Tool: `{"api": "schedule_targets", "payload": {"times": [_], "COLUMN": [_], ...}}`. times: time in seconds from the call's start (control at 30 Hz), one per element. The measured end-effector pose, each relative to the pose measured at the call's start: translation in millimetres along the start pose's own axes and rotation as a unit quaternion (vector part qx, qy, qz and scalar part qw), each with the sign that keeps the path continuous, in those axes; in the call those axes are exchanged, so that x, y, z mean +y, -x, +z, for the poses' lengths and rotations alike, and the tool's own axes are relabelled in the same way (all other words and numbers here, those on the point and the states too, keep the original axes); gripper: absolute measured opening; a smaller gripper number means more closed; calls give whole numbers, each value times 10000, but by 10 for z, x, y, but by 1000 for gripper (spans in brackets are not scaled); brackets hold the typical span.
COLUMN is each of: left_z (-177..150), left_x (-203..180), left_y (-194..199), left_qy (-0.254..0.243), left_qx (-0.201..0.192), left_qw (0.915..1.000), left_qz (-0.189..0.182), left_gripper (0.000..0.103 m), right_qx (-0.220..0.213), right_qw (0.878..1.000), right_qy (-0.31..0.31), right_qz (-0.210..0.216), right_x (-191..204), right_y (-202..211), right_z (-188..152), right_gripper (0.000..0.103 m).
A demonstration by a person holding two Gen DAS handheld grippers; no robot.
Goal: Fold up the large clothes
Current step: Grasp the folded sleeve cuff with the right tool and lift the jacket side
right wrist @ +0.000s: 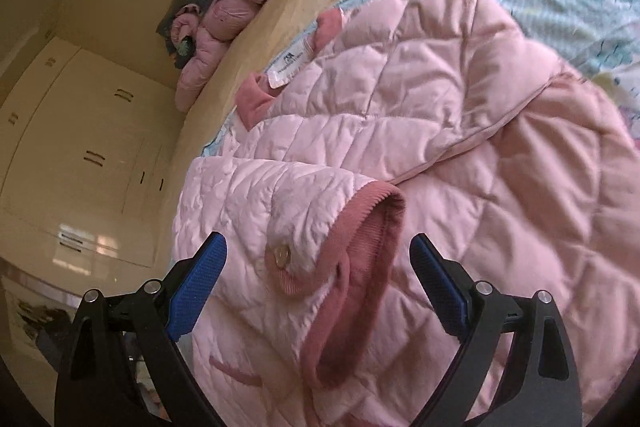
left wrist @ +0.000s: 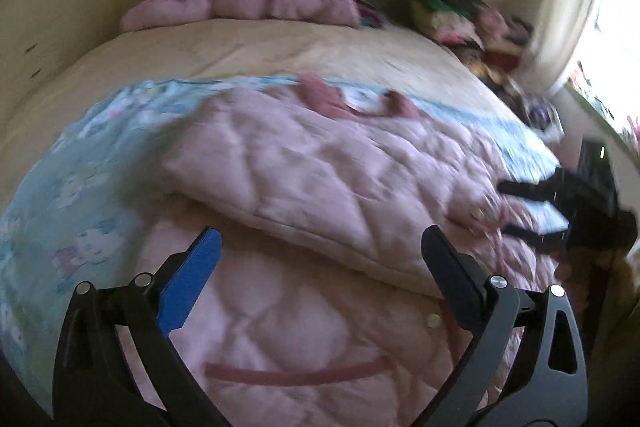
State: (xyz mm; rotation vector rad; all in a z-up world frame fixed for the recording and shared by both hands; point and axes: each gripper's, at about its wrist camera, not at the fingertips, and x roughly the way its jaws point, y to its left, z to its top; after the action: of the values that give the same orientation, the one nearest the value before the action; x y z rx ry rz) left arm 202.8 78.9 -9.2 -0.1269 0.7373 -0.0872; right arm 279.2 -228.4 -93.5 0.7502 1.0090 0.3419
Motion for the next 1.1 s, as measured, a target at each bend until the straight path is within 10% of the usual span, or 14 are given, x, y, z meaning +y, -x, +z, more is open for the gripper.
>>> {"api": "schedule_targets", "payload": {"times": [0.2,0.47,0.8,1.1], "left_z": [57,78,-5,164], "left_x": [379,637,947,1067], "left_y": [184,199,109,32], "left_qy": [418,718,1075,1182], "left_qx": [-224,-276,-179,-190], "left_qw": [9986,9966,9932,9921], "left_qz": [250,303,397,371], "left_gripper": [94,94,94,94], "right_qx": [-4,-518,-1491,-2131], "right_qw": [9995,9944,9466,9168], "right_qy": [-57,742,2829,3309], "right_qz": [-300,-547,-407,-677], "right_x": [17,215,1237,1534], "right_y": [-163,-101,410,811], "right_z": [-21,-126,58,580], "right_gripper": [74,16,12,11]}}
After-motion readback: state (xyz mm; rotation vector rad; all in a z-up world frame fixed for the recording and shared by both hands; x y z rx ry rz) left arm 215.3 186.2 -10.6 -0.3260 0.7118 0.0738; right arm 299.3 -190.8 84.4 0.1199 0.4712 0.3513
